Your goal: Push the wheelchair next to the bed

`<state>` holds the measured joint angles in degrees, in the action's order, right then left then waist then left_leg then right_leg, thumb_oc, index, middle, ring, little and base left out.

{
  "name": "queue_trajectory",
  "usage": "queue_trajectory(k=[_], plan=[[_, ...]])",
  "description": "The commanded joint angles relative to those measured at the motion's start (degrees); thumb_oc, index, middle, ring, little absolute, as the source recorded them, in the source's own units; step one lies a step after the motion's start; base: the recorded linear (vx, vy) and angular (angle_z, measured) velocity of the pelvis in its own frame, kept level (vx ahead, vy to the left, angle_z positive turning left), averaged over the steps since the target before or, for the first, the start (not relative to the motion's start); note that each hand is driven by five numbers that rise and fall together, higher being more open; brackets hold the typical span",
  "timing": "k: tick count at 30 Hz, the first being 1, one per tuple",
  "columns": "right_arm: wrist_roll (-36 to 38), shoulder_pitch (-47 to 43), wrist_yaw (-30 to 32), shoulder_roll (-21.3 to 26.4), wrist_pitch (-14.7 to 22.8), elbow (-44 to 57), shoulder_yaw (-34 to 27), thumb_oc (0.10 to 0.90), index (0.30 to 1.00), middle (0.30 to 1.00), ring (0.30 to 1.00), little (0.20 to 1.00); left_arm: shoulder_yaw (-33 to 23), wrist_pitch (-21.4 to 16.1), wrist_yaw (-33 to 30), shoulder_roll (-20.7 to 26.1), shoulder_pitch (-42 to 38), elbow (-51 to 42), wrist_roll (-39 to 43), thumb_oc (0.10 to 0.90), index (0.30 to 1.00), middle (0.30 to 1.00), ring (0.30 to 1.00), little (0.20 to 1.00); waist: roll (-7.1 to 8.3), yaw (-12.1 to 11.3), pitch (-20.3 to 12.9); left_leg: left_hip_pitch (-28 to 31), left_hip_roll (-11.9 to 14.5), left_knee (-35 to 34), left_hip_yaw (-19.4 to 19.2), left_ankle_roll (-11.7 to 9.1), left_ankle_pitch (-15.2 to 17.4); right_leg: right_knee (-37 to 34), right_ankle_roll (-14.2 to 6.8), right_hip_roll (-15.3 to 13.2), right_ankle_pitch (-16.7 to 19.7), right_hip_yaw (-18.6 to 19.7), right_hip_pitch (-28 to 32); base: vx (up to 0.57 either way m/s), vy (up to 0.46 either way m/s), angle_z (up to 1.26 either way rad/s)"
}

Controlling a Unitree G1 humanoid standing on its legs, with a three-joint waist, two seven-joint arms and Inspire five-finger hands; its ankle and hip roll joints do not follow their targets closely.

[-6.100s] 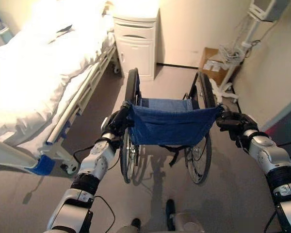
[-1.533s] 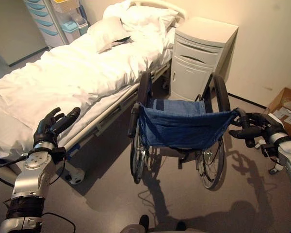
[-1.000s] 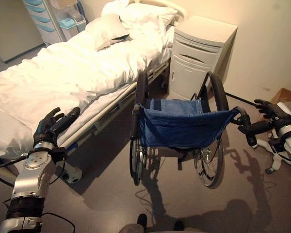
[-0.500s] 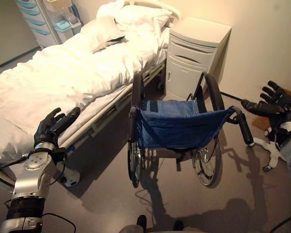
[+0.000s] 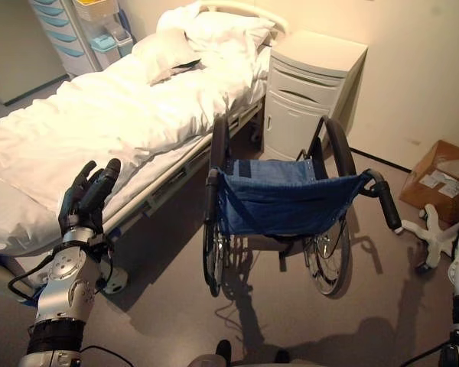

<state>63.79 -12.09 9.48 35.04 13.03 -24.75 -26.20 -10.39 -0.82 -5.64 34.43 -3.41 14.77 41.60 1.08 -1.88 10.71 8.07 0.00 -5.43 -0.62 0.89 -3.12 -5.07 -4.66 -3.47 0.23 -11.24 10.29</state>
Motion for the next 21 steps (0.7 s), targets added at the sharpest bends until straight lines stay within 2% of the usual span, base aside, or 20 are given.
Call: queue_trajectory(k=[1,6,8,11,12,14,15,17,19,21], plan=[[-1.09,2.15,-2.92,1.13,4.61,-1.61,-1.66,0.8,0.9,0.9,0.9,0.9,-2.1,-6.8,6.84,-0.09,0.45,0.57,2.21,0.8,0.9,0.9,0.9,0.9,0.21,-0.02,-6.95,2.08,-2.03,0.43,-4.94,-0.53,5.74,0.07,-0.95,0.9,1.56,2.78,-1.51,-0.03,-0.001,-0.05],[-7.54,6.01,-4.27,-5.41,3.76,-6.48,-0.16,0.8,0.9,0.9,0.9,0.9,-1.12,-6.5,12.21,-5.61,2.52,4.25,4.26,0.8,0.9,0.9,0.9,0.9,-0.09,0.12,-6.19,1.93,-1.97,0.43,-5.18,-0.33,5.65,0.07,-0.85,0.78,1.91,2.87,-1.75,-0.03,-0.005,-0.1],[-9.81,7.53,-5.14,-7.95,4.63,-9.63,2.23,0.8,0.9,0.9,0.9,0.9,-0.34,-7.47,14.11,-8.39,2.65,8.26,5.39,0.8,0.9,0.9,0.9,0.9,-0.18,0.33,-5.85,1.95,-1.97,0.43,-5.39,-0.23,5.7,0.07,-0.84,0.79,2.03,3.0,-1.84,0.0,0.0,0.0],[-12.91,9.11,-5.11,-9.88,3.4,-11.58,4.27,0.8,0.9,0.9,0.9,0.9,0.27,-8.09,15.0,-10.55,2.98,11.72,6.25,0.8,0.9,0.9,0.9,0.9,-0.22,0.59,-5.53,1.99,-1.97,0.43,-5.57,-0.17,5.7,0.07,-0.8,0.77,2.12,3.04,-1.87,0.0,0.0,0.0],[-15.49,10.89,-5.36,-12.17,2.86,-14.05,6.46,0.8,0.9,0.9,0.9,0.9,0.48,-9.21,16.41,-12.98,3.64,15.92,6.86,0.8,0.9,0.9,0.9,0.9,-0.24,0.88,-5.35,1.99,-1.99,0.43,-5.81,-0.15,5.69,0.07,-0.79,0.76,2.22,3.08,-1.92,0.0,0.0,0.0],[-18.06,12.25,-5.84,-13.81,2.13,-16.21,7.8,0.8,0.9,0.9,0.9,0.9,0.62,-10.03,16.36,-14.51,4.39,18.49,6.54,0.8,0.9,0.9,0.9,0.9,-0.24,1.05,-5.2,1.95,-2.02,0.43,-5.85,-0.05,5.73,0.07,-0.77,0.75,2.25,3.23,-2.01,0.0,0.0,0.0],[-23.14,13.9,-5.96,-15.77,1.36,-19.27,10.02,0.8,0.9,0.9,0.9,0.9,1.12,-10.34,15.65,-16.09,5.38,21.32,5.0,0.8,0.9,0.9,0.9,0.9,-0.24,1.16,-4.93,1.91,-2.06,0.43,-5.84,0.08,5.68,0.07,-0.72,0.83,2.27,3.45,-2.07,0.0,0.0,0.0],[-25.21,14.46,-5.56,-16.28,0.92,-20.62,11.61,0.8,0.9,0.9,0.9,0.9,1.56,-10.92,15.16,-16.58,5.82,22.84,4.39,0.8,0.9,0.9,0.9,0.9,-0.23,1.19,-4.8,1.89,-2.05,0.43,-5.91,0.13,5.61,0.07,-0.62,0.84,2.3,3.46,-2.1,-0.02,-0.007,0.0],[-31.78,15.82,-6.42,-17.83,-0.68,-26.23,15.38,0.8,0.9,0.9,0.9,0.9,3.03,-12.31,13.53,-17.5,7.07,27.5,1.63,0.8,0.9,0.9,0.9,0.9,-0.21,1.17,-4.34,1.72,-2.06,0.43,-5.98,0.25,5.47,0.07,-0.43,0.98,2.32,3.71,-2.26,-0.05,-0.015,0.0],[-34.74,16.05,-7.19,-17.98,-1.49,-29.69,17.33,0.8,0.9,0.9,0.9,0.9,4.03,-12.97,12.31,-17.71,7.37,30.12,-0.65,0.8,0.9,0.9,0.9,0.9,-0.23,1.14,-4.12,1.63,-2.11,0.43,-5.84,0.34,5.4,0.07,-0.33,1.11,2.37,3.9,-2.35,-0.02,-0.005,0.0]])
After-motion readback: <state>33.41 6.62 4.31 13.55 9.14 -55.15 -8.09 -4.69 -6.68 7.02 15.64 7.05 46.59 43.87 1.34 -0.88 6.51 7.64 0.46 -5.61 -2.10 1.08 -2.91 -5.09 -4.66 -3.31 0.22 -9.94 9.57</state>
